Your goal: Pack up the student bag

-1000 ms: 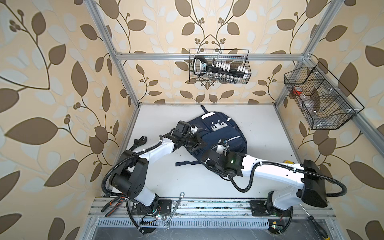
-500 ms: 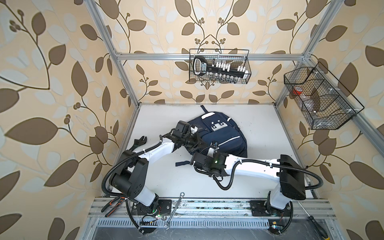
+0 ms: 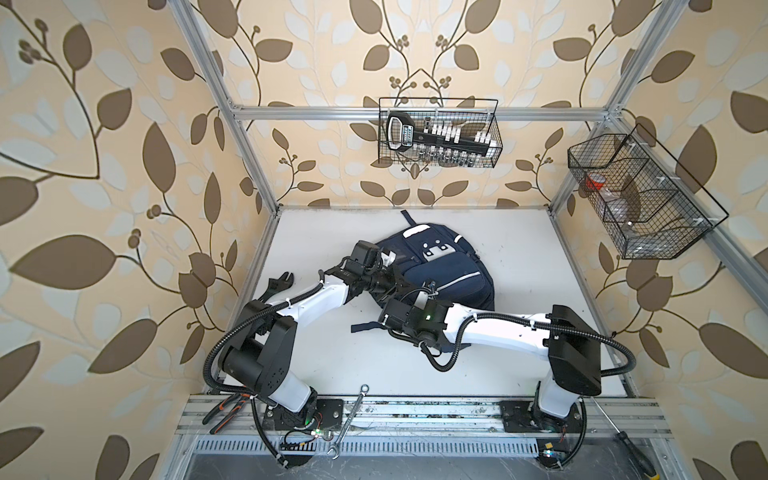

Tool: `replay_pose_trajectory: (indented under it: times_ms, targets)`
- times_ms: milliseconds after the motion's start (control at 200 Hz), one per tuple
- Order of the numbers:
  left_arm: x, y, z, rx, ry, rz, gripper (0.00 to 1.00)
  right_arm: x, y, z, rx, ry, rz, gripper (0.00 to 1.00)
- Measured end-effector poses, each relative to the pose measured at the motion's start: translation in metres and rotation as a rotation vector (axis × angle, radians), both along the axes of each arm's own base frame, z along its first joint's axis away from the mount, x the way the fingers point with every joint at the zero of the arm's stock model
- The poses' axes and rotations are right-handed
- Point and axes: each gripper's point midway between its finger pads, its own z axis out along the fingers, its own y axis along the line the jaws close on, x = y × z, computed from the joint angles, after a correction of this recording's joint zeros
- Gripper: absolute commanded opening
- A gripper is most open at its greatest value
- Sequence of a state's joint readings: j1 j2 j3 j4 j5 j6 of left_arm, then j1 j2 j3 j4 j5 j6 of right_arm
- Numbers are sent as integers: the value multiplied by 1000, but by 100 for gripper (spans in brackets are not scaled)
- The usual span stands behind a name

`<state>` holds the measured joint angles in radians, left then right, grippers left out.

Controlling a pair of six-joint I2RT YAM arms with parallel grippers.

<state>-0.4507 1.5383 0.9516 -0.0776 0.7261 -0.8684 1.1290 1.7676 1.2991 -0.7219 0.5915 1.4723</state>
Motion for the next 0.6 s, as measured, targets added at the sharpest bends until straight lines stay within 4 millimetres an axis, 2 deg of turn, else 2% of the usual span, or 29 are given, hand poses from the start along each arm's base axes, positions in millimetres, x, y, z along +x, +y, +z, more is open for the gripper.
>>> replay_pose_trajectory:
  times_ms: [410,505,600]
  targets:
    - [0,0,2,-2,-5,0,0,2,-5,0,-6,0,-25,8]
    - [0,0,2,-2,-6,0,0,3,-5,0,-12,1,-26,0]
    - [0,0,2,0,-5,1,0,3,-5,-2,-27,4,-22,0]
